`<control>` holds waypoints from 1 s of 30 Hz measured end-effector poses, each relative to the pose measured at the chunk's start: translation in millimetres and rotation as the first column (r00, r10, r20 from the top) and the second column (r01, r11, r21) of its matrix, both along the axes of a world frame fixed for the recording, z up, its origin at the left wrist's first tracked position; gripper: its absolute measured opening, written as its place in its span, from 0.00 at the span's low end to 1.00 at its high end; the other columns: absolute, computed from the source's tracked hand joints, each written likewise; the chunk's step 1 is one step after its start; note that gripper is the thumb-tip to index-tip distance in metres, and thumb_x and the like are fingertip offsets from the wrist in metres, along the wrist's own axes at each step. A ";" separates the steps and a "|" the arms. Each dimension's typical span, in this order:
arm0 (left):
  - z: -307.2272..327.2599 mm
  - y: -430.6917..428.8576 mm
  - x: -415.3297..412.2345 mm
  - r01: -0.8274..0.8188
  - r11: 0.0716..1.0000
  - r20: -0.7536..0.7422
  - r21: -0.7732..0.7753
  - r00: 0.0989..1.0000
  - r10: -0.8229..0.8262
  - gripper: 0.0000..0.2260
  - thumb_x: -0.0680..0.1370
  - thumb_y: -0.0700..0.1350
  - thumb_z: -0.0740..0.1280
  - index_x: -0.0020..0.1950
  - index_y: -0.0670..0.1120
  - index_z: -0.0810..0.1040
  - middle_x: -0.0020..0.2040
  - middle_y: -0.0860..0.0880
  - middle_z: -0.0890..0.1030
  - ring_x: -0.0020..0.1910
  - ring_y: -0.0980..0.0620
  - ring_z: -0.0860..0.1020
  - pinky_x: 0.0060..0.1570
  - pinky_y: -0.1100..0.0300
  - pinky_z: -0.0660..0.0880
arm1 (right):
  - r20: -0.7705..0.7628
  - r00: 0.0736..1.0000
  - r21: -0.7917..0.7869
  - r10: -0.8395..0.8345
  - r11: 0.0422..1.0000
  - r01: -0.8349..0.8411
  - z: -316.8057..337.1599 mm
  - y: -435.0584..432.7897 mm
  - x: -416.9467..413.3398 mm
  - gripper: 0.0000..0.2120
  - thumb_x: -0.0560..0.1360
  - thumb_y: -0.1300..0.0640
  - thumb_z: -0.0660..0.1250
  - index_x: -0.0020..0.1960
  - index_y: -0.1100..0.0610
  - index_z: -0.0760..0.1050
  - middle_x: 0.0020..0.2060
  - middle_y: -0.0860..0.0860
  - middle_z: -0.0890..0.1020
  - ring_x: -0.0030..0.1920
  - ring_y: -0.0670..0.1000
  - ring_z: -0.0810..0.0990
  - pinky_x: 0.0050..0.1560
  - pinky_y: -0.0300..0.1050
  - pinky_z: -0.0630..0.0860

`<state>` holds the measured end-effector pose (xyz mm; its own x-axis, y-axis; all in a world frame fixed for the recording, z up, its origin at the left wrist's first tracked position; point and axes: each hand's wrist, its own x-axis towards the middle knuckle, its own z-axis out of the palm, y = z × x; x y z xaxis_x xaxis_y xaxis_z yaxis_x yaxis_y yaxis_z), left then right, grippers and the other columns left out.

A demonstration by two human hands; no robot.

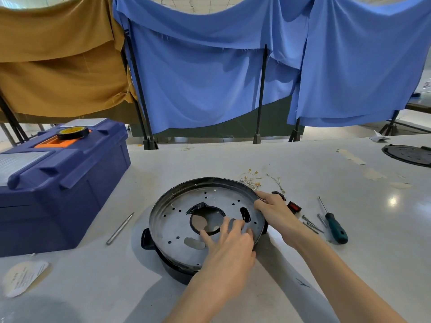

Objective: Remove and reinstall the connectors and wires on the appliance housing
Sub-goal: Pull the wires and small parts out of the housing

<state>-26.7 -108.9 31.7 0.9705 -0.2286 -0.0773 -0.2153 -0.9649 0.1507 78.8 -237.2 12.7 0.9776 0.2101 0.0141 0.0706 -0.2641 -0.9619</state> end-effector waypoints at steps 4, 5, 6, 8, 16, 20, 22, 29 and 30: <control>1.4 1.8 0.3 -0.001 0.999 -0.030 -0.055 1.000 -0.001 0.20 0.82 0.52 0.58 0.73 0.46 0.64 0.76 0.50 0.56 0.78 0.48 0.44 0.69 0.30 0.49 | -0.029 0.999 0.037 -0.045 0.998 0.046 -2.0 -6.3 -4.5 0.20 0.82 0.51 0.57 0.41 0.66 0.70 0.33 0.61 0.69 0.35 0.53 0.68 0.37 0.44 0.66; 3.2 3.0 1.0 -0.002 0.996 -0.057 -0.089 0.998 -0.003 0.23 0.81 0.57 0.59 0.71 0.46 0.66 0.75 0.51 0.57 0.77 0.49 0.45 0.69 0.31 0.49 | -0.025 0.995 0.067 -0.094 0.993 0.095 -1.2 -11.0 -4.4 0.20 0.82 0.50 0.57 0.44 0.66 0.74 0.36 0.62 0.75 0.35 0.54 0.73 0.37 0.44 0.70; 5.4 4.2 2.1 -0.005 0.992 -0.084 -0.123 0.996 -0.005 0.25 0.78 0.61 0.59 0.68 0.46 0.69 0.74 0.51 0.58 0.77 0.50 0.47 0.69 0.32 0.49 | -0.004 0.988 0.092 -0.152 0.984 0.151 1.1 -16.9 -4.5 0.15 0.82 0.52 0.59 0.47 0.62 0.78 0.39 0.57 0.81 0.35 0.51 0.78 0.35 0.42 0.73; 10.2 7.5 3.8 -0.021 0.981 -0.098 -0.190 0.995 0.002 0.28 0.77 0.66 0.57 0.66 0.47 0.71 0.72 0.52 0.63 0.74 0.50 0.54 0.70 0.36 0.54 | 0.074 0.964 0.091 -0.256 0.964 0.250 5.9 -34.5 -5.3 0.09 0.80 0.62 0.62 0.51 0.58 0.81 0.43 0.51 0.84 0.39 0.48 0.80 0.36 0.39 0.75; 6.7 28.7 22.9 0.033 0.934 0.177 -0.355 0.984 0.033 0.14 0.83 0.46 0.58 0.68 0.51 0.75 0.70 0.56 0.69 0.69 0.54 0.65 0.67 0.60 0.61 | 0.211 0.940 -0.455 -0.268 0.824 0.337 6.1 -100.2 -9.1 0.10 0.71 0.70 0.68 0.38 0.58 0.82 0.31 0.47 0.79 0.32 0.48 0.75 0.31 0.38 0.68; -2.3 29.4 26.9 0.078 0.933 0.131 -0.350 0.991 -0.033 0.14 0.80 0.44 0.64 0.66 0.50 0.77 0.68 0.57 0.72 0.67 0.56 0.67 0.64 0.64 0.62 | 0.193 0.949 -0.597 -0.251 0.737 0.316 2.0 -106.0 -7.8 0.10 0.69 0.70 0.70 0.36 0.56 0.80 0.35 0.51 0.81 0.33 0.45 0.74 0.32 0.37 0.68; -4.7 30.4 28.4 0.073 0.937 0.124 -0.341 0.992 -0.033 0.14 0.79 0.45 0.65 0.65 0.50 0.78 0.67 0.57 0.72 0.66 0.56 0.67 0.64 0.64 0.62 | 0.174 0.958 -0.623 -0.226 0.728 0.286 -0.9 -105.6 -7.1 0.09 0.68 0.69 0.72 0.36 0.55 0.80 0.36 0.51 0.82 0.32 0.43 0.74 0.30 0.34 0.66; -5.1 32.9 29.1 0.067 0.946 0.117 -0.316 0.993 -0.031 0.15 0.79 0.47 0.65 0.66 0.51 0.77 0.67 0.58 0.71 0.66 0.57 0.66 0.64 0.63 0.63 | 0.182 0.950 -0.697 -0.253 0.648 0.306 -10.1 -101.6 -2.2 0.04 0.69 0.65 0.73 0.38 0.58 0.80 0.31 0.46 0.76 0.46 0.54 0.74 0.35 0.40 0.67; -4.6 32.5 28.9 0.065 0.947 0.115 -0.316 0.993 -0.030 0.15 0.80 0.47 0.65 0.66 0.51 0.77 0.67 0.58 0.71 0.67 0.57 0.66 0.64 0.63 0.62 | 0.185 0.950 -0.711 -0.252 0.633 0.306 -12.0 -100.8 -1.5 0.02 0.70 0.65 0.72 0.39 0.60 0.80 0.32 0.46 0.76 0.49 0.55 0.73 0.37 0.42 0.67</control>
